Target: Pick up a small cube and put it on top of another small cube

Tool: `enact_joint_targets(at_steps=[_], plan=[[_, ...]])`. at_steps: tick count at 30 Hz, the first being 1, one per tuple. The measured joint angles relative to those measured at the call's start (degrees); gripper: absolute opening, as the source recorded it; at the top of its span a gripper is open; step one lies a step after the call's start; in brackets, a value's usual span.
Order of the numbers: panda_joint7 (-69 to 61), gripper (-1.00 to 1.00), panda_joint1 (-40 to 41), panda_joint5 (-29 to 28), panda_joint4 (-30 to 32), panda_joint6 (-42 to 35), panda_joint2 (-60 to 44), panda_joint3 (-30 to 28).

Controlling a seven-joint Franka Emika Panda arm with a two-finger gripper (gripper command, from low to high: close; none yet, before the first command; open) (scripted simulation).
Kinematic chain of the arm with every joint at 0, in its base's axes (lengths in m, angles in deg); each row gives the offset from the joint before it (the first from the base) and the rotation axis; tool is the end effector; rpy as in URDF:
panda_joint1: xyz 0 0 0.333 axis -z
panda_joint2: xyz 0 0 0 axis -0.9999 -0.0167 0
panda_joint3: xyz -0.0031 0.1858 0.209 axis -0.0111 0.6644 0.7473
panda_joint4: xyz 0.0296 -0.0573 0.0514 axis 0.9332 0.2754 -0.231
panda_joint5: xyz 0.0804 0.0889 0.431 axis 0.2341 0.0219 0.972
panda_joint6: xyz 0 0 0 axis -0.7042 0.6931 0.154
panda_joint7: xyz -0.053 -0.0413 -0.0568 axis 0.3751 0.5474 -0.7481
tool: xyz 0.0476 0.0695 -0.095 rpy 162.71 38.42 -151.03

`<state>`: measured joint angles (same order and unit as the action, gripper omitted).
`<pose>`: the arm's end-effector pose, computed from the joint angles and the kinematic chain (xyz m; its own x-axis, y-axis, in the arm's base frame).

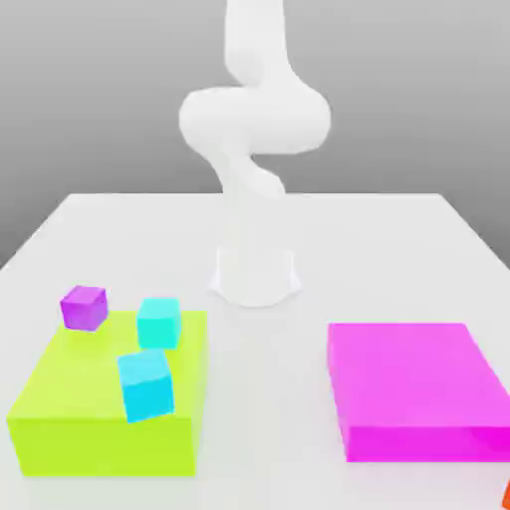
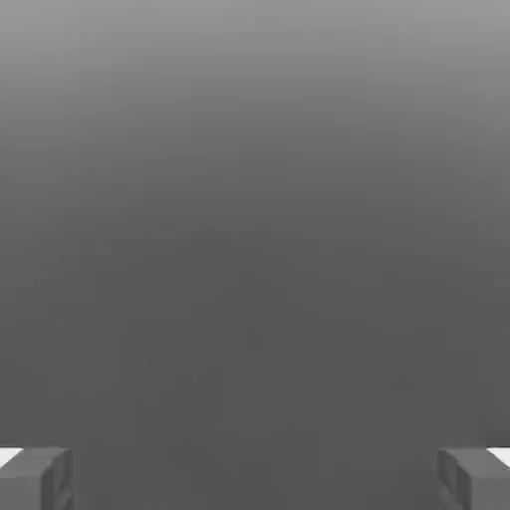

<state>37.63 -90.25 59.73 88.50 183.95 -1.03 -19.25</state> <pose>0.4709 0.0205 0.6450 0.5480 -0.6777 0.4903 -0.4933 -0.7352 -0.4649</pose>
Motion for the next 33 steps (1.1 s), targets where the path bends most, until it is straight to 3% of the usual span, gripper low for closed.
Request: enact_joint_targets(at_steps=[18,33], plan=[[-5.55,0.0,-8.65,-4.28,-6.21,7.36,-37.72,9.49],[-6.82,0.0,-18.54,-11.98,-11.59,14.39,-69.33,12.43]])
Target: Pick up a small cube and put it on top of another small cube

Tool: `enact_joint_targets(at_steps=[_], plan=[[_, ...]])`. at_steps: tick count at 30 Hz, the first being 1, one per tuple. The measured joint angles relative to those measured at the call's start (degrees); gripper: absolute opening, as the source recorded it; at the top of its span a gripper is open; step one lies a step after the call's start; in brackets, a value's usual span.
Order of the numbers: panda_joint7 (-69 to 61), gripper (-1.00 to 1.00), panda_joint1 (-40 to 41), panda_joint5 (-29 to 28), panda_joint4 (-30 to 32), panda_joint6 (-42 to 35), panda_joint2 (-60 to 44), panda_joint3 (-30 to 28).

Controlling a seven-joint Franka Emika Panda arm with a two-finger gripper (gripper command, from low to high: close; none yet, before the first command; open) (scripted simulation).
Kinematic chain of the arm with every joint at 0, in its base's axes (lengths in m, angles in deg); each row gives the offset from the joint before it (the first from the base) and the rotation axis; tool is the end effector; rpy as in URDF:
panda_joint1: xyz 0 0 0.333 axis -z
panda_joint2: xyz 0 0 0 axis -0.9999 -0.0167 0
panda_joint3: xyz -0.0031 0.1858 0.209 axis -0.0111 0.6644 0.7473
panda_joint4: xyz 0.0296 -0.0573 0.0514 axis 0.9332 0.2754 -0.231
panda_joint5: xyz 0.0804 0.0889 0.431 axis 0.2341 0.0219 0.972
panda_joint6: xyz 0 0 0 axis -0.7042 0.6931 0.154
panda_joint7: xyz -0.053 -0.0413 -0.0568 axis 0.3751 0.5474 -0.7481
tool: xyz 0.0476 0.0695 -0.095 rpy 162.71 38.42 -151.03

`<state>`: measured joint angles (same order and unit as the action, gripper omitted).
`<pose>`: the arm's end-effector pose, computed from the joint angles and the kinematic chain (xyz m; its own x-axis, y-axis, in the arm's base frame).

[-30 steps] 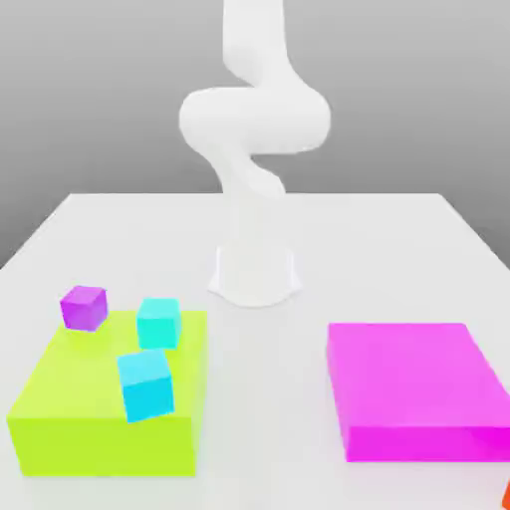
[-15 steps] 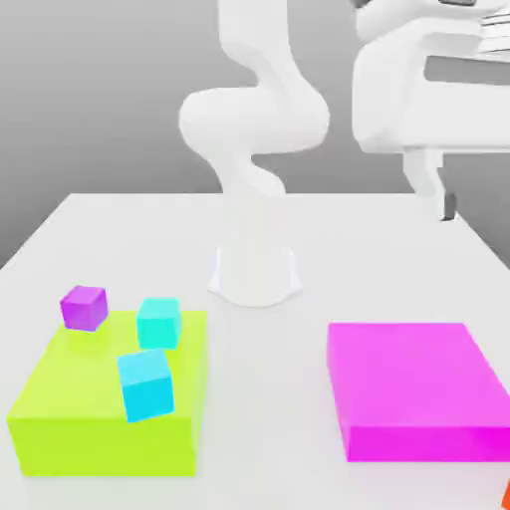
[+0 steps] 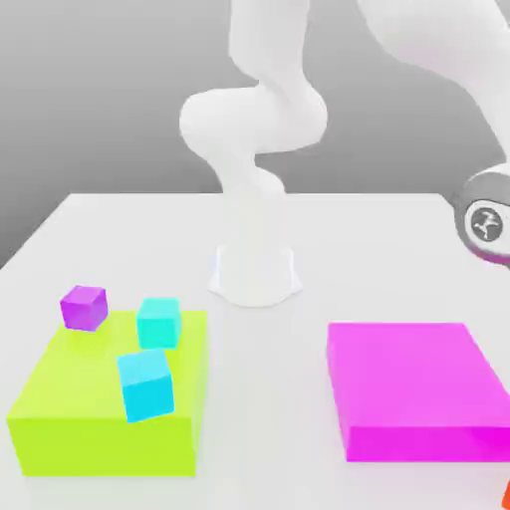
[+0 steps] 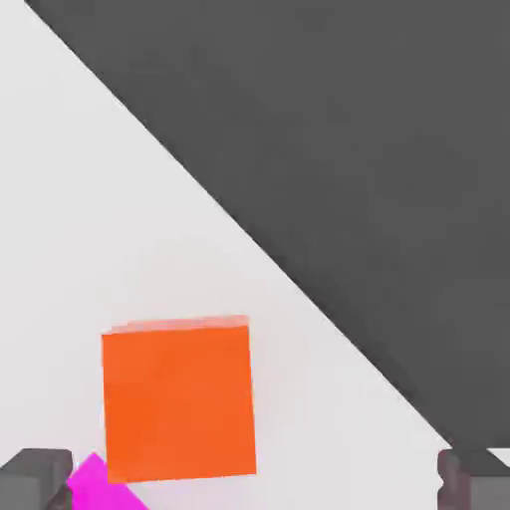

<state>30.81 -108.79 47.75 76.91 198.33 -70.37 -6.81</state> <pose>0.4943 0.3384 0.0895 0.9976 0.0684 0.0067 0.0684 -0.9977 -0.0019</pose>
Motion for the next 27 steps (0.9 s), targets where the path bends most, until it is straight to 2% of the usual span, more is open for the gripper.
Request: enact_joint_targets(at_steps=[2,3,9,14,21,27], plan=[[0.76,0.0,-1.14,-1.27,-0.92,2.89,-4.14,-1.21],[1.11,-1.0,-1.59,-1.79,-1.27,4.11,-5.76,-1.74],[1.19,-1.0,-1.82,-1.92,-1.46,4.71,-6.56,-2.01],[-0.34,-1.0,0.01,0.85,0.47,-0.89,1.02,0.03],[8.26,-1.0,6.47,6.95,10.38,-5.07,15.87,-5.9],[18.79,-1.0,14.42,8.92,19.28,-8.5,28.31,-11.15]])
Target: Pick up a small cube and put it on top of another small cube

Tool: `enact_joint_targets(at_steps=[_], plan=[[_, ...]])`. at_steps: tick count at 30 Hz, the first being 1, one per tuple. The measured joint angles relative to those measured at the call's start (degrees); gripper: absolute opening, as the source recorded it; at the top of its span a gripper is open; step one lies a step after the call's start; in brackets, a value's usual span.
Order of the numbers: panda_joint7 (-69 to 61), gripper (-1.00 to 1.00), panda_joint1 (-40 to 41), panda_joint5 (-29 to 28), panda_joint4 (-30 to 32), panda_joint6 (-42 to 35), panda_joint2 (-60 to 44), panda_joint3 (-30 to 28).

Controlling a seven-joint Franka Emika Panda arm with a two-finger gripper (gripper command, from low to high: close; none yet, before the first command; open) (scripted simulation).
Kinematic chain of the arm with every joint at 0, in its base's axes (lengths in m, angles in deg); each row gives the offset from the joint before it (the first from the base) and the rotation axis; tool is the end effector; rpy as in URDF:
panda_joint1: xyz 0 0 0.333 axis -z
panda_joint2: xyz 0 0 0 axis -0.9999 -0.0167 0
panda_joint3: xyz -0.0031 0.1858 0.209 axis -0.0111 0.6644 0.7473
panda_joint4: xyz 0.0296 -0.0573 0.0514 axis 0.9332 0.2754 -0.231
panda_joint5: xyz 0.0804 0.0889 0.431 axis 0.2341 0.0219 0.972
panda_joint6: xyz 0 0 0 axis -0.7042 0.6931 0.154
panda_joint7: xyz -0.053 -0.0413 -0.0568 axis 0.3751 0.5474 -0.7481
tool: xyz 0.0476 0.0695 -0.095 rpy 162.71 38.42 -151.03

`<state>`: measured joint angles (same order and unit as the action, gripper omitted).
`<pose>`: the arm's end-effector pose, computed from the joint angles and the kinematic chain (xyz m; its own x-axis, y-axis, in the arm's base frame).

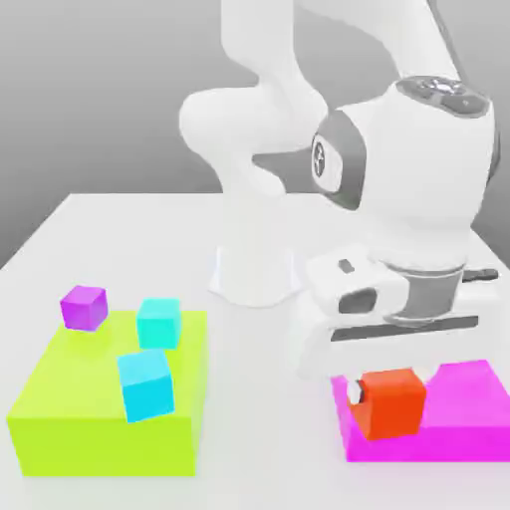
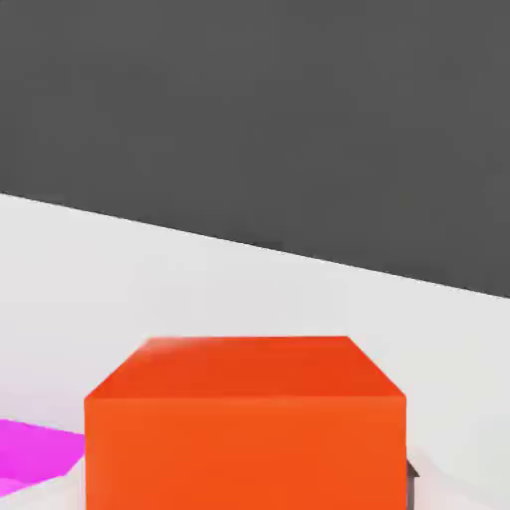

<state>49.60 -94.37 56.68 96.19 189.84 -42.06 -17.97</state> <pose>0.5178 0.0690 0.2068 0.6869 -0.7263 0.0268 -0.7268 -0.6864 0.0253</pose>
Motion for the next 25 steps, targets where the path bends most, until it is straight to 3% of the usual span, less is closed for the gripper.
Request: enact_joint_targets(at_steps=[16,22,23,25], plan=[[32.39,-1.0,22.73,-0.33,23.73,-9.04,33.19,-7.31],[34.11,-1.0,24.5,-0.48,28.86,3.09,26.23,-7.88],[34.08,1.0,24.52,-0.48,29.23,4.31,25.36,-7.9],[34.08,1.0,24.52,-0.47,29.23,4.31,25.36,-7.9]])
